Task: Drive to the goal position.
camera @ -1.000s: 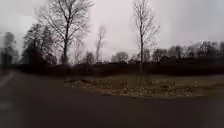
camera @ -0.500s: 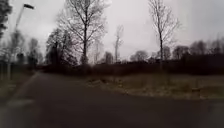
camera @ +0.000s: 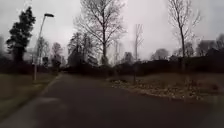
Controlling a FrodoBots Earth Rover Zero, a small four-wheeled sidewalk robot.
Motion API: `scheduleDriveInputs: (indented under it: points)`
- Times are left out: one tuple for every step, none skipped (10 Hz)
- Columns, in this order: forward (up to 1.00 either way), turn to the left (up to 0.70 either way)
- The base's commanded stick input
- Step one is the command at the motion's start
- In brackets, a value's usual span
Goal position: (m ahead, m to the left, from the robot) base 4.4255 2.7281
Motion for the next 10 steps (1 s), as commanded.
scheduleDriveInputs:
  points:
    - [0.00,0.45]
    - [0.00,0.45]
    - [0.00,0.45]
    - [0.00,0.22]
    - [0.00,0.00]
    - [0.00,0.00]
    - [0.00,0.00]
    - [0.00,0.00]
    - [0.00,0.00]
    - [0.00,0.00]
